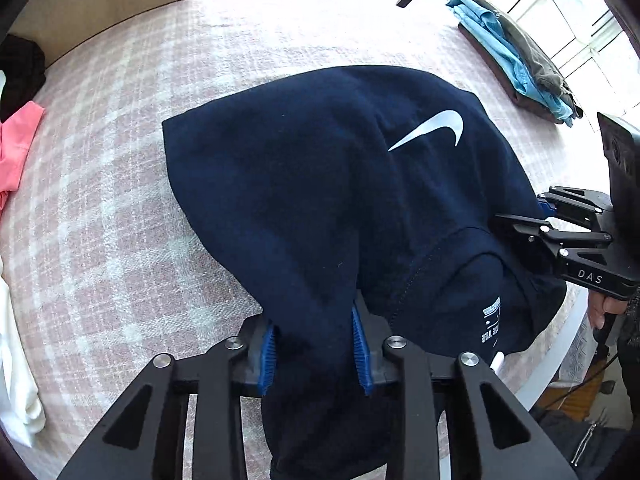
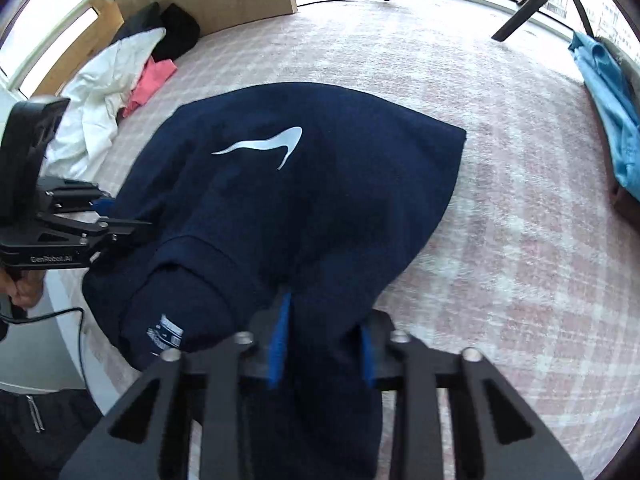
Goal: Fold clothes
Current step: 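Grasp the hoodie edge with the left gripper while the right gripper grasps beside it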
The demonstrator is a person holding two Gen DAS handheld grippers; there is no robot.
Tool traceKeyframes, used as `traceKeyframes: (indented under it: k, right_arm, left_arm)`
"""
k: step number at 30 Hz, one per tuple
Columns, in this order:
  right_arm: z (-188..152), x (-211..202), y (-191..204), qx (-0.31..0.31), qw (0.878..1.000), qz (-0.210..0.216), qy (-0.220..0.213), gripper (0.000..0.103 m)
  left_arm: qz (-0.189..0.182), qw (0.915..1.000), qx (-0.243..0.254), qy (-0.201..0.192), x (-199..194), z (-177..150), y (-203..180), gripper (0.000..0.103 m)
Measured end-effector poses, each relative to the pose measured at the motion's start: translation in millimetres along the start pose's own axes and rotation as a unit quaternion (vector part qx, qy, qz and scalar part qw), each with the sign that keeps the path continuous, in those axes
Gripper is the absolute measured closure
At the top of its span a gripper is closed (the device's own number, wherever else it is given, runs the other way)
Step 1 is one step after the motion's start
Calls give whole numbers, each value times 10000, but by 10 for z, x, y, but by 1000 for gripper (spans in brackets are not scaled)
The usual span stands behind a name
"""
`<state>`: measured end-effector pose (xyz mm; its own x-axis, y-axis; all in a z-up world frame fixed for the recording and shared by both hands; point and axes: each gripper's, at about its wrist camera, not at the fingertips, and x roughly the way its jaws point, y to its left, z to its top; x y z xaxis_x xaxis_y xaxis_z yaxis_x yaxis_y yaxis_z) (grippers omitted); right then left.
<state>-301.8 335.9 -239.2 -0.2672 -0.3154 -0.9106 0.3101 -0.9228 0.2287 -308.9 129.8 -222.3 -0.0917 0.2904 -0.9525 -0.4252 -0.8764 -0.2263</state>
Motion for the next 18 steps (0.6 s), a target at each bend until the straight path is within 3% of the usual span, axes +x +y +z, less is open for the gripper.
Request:
traceKeyframes:
  k: [4,7,9,11,13,14,18]
  right_arm:
    - [28,22,-52,217,9994,279,40,77]
    - [13,24,-180,477,9969,617,42,76]
    - [32,35,-163,423,9973,590,97,76]
    - [63,53,-121,480,9968,618,173,65]
    - [89,83,-27,476,9961,717,202,36]
    - [99,100,40,423,9966,672,210,33]
    - [67,181,399,-228,9991,-304,202,33]
  left_arm:
    - [-176,9998,-92,-33,-9,35,61,76]
    - [-518,9975,-459,-113,-26,60,203,74]
    - [-707,9945,-739,-213,-37,69,281,70]
    - [-730,9932,-845,-319,-50,68,305,70]
    - [-507,9959,-654,-364,-74,51,254,74]
    - [-329,9974,-527,-356,-77,60,201,75]
    - [71,9993,-86,-350,-79,129,75,75]
